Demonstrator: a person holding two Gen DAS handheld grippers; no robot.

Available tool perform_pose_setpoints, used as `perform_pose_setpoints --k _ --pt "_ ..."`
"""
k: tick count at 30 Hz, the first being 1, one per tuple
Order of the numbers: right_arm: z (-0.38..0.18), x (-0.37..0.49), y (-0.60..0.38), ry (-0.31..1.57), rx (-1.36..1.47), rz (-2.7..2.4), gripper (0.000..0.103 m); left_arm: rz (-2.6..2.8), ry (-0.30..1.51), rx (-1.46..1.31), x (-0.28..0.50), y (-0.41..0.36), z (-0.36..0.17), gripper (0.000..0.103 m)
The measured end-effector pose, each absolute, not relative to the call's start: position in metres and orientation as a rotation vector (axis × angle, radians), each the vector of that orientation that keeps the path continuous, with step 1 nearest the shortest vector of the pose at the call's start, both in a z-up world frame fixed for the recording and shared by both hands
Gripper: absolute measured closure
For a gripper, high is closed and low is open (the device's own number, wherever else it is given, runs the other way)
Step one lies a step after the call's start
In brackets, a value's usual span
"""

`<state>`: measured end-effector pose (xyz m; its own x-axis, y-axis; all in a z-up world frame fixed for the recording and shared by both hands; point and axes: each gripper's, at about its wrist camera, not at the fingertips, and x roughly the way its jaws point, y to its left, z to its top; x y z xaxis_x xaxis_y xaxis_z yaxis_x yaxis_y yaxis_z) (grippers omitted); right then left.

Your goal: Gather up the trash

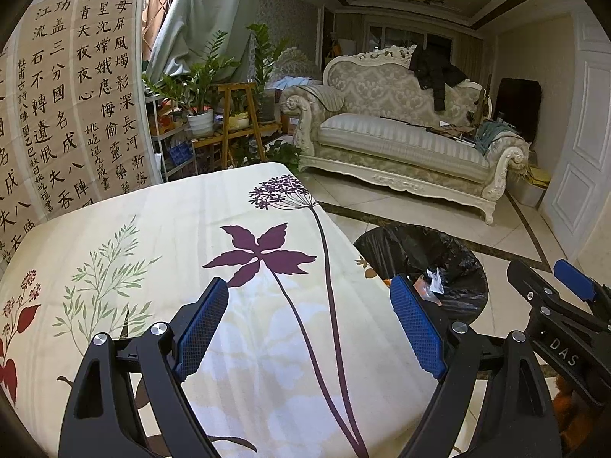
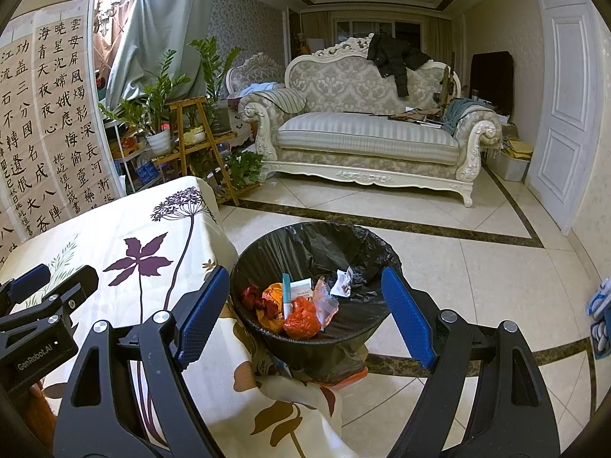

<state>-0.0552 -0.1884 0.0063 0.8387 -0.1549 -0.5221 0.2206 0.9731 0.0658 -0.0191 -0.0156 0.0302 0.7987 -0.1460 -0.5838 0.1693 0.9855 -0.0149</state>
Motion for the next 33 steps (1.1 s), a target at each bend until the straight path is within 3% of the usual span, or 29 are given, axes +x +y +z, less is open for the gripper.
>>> perform_pose_setpoints --k 33 --pt "0.0062 -0.0554 -0.1878 0.544 0.124 -0.199 0.023 -0.193 0.618 0.037 -0.0238 -0.0205 0.0262 0.018"
